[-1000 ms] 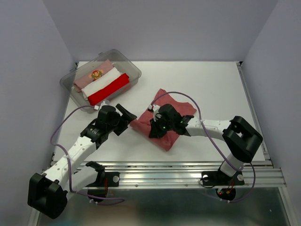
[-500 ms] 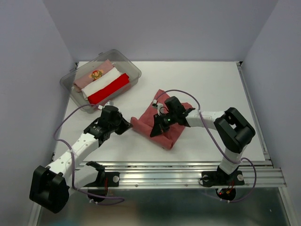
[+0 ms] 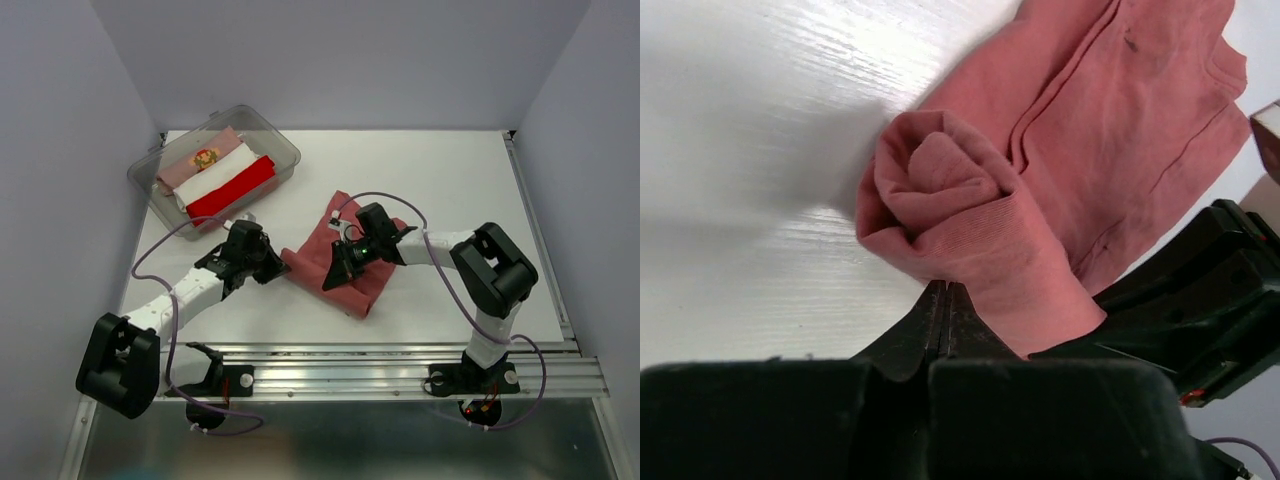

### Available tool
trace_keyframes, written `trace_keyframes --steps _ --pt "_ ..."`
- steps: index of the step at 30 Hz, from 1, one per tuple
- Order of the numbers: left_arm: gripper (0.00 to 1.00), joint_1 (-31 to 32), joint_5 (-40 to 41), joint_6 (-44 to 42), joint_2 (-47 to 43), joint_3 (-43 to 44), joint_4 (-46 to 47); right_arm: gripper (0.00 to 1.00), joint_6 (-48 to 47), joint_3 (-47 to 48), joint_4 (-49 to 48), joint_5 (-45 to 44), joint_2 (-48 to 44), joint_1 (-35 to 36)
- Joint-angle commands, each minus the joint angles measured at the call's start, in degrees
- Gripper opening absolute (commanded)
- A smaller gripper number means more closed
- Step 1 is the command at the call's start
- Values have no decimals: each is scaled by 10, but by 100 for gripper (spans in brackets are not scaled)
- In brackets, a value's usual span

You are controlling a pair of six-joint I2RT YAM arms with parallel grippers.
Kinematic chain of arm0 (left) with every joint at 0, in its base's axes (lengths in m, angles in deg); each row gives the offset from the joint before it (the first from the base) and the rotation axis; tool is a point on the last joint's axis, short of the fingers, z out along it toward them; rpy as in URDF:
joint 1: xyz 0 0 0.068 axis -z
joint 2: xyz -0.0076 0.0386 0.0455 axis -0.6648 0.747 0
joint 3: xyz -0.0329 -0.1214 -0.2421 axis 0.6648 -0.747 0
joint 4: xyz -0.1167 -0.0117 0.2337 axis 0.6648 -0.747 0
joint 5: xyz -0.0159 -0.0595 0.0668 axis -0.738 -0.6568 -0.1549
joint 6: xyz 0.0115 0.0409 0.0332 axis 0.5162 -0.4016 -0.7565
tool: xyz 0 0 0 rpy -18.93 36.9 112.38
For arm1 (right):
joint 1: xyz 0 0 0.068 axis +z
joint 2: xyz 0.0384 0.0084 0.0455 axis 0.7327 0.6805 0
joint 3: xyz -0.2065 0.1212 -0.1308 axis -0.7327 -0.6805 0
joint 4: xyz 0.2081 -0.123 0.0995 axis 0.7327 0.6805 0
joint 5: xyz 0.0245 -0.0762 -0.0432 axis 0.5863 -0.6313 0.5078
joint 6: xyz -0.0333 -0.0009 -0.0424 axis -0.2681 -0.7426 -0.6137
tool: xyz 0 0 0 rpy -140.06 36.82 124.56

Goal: Roll the t-shirts
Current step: Roll the T-shirt to the center of the board.

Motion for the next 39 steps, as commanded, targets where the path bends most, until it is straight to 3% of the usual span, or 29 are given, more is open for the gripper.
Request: trace_keyframes --steps 1,17,21,26,30,39 --pt "0 6 -17 -13 0 17 48 1 11 20 -16 18 16 -11" --pt "0 6 -13 -5 100 38 127 1 19 24 -15 19 28 -27" --pt "0 6 -3 -8 113 53 118 24 20 21 -12 -2 17 -32" --pt "0 6 -3 -9 149 65 103 40 -8 21 57 -58 -26 -32" --pt "0 6 -3 -12 163 70 104 66 -34 -6 87 -95 -72 -32" --pt "0 6 -1 -19 186 85 103 69 -32 -91 93 -106 -143 -32"
